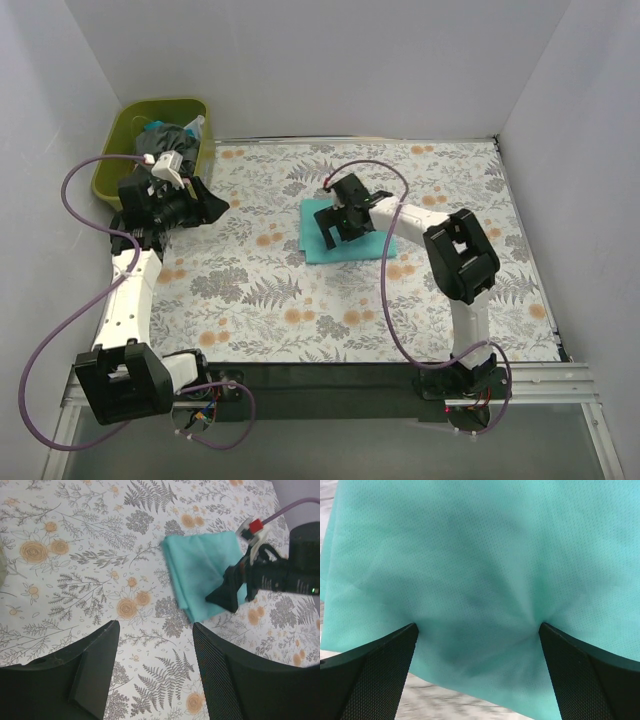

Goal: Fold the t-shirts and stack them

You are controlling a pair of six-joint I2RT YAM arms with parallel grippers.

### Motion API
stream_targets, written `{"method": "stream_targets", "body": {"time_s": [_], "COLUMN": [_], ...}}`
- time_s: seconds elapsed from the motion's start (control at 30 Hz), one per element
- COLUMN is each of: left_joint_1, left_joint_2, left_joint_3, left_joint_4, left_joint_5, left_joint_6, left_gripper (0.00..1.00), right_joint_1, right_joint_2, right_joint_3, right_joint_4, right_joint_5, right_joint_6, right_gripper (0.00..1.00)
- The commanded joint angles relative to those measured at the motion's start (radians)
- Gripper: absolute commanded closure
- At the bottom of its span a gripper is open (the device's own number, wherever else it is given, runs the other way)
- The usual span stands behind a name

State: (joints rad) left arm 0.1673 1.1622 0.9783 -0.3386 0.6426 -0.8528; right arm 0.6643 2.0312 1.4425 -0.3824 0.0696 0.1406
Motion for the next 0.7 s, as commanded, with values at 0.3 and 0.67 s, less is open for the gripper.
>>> {"method": "stream_targets", "body": {"time_s": [0.3,0.67], "left_joint_1": [0.0,-0.002], "left_joint_2": [0.143,0.235], "left_joint_3": [0.048,0.102], "left_joint_4": [-0.022,-0.039], "left_joint_5": [0.093,0.138], "left_joint_6": [0.024,0.027], "left_gripper": [0.19,0.05], "right_joint_1": [-0.578,-0.75], "right_joint_2": [0.113,0.383], "right_joint_3": [0.102,0.475], "right_joint_4": [-0.075,-0.116], "right_joint_5": [-0.115,-0.159], "right_joint_6": [-0.461,-0.716], "right_gripper": [0.02,0.02]}}
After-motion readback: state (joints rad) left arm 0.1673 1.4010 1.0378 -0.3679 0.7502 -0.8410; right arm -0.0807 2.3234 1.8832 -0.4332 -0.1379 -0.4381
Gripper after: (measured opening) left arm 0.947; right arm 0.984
